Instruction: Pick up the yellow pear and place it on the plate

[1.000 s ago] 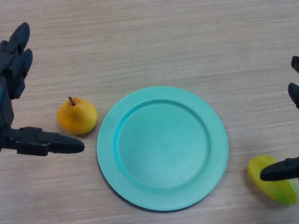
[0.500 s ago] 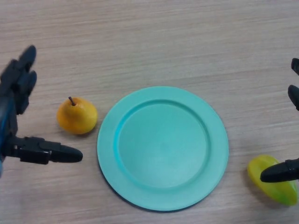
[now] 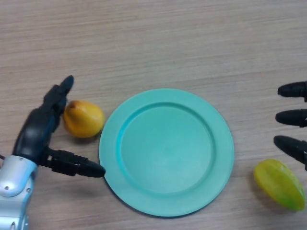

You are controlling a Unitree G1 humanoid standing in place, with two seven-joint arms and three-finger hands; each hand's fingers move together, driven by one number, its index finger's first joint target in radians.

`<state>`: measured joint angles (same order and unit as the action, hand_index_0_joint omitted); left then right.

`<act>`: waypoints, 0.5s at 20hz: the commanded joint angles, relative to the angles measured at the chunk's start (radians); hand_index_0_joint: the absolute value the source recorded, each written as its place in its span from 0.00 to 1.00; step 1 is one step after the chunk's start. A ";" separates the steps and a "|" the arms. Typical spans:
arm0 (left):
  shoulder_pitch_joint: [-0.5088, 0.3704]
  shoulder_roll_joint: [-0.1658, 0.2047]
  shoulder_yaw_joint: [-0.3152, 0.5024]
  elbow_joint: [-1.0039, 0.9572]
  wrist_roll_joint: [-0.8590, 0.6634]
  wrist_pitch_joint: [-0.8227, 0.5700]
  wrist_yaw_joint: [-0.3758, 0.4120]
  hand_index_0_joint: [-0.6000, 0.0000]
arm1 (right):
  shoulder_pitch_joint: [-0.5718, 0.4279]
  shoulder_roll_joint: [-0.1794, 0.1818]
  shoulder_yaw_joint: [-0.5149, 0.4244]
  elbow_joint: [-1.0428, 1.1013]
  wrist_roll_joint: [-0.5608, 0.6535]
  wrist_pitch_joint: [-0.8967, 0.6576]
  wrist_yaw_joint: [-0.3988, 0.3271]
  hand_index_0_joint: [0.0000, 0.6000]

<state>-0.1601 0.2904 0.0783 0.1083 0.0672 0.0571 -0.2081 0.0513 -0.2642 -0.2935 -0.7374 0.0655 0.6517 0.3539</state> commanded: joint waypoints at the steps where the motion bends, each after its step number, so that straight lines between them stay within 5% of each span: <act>1: -0.058 0.049 0.059 -0.023 0.003 -0.158 0.055 1.00 | -0.005 -0.021 -0.068 -0.063 0.018 -0.078 -0.023 1.00; 9: -0.100 0.064 0.055 0.137 0.062 -0.275 0.137 1.00 | -0.005 -0.021 -0.084 -0.082 0.016 -0.070 -0.031 1.00; 10: -0.102 0.065 0.055 0.143 0.064 -0.279 0.141 0.92 | -0.004 -0.020 -0.083 -0.082 0.013 -0.073 -0.031 1.00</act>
<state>-0.2187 0.2972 0.0784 0.2990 0.1274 -0.0748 -0.1171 0.0623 -0.2592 -0.2976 -0.7662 0.0650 0.6666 0.3534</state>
